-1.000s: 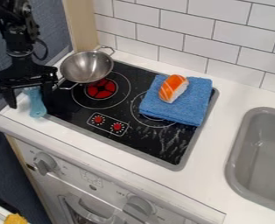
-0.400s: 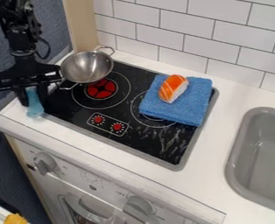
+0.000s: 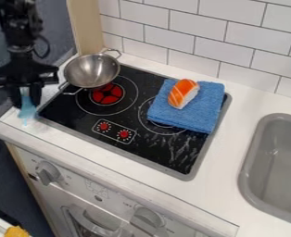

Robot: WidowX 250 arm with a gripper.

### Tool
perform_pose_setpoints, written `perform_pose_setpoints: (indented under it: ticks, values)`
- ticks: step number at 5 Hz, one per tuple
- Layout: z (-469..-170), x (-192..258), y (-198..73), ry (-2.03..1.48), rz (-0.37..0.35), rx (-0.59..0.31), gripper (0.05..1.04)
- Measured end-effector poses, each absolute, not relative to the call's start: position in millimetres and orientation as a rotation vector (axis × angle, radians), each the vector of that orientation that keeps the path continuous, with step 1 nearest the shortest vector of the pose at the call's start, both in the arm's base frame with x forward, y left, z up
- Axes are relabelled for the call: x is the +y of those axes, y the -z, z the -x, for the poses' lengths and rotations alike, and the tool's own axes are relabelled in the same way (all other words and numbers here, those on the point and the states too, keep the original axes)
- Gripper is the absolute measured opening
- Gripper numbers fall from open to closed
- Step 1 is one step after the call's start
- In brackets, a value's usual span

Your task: Move the brush to the bottom of the right burner

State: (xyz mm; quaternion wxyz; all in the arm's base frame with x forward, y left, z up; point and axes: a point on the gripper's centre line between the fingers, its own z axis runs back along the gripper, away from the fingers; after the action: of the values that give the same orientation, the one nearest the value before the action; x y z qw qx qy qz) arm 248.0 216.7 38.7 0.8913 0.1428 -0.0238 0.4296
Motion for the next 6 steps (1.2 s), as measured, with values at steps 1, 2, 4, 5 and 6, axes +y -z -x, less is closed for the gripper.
perform_pose_setpoints:
  ticks: [1,2,4,5,6]
  values:
    - [-247.4,220.6,-72.8,-0.948,-0.384,-0.095,0.254]
    - [-252.5,204.7,-91.3,-0.932,-0.358,-0.117,0.252]
    - [-298.5,165.9,-84.1,-0.792,-0.326,-0.098,0.250]
    - [-308.6,143.2,-84.0,-0.737,-0.337,-0.120,0.250]
    - [-302.4,109.1,-91.4,-0.644,-0.325,-0.176,0.249]
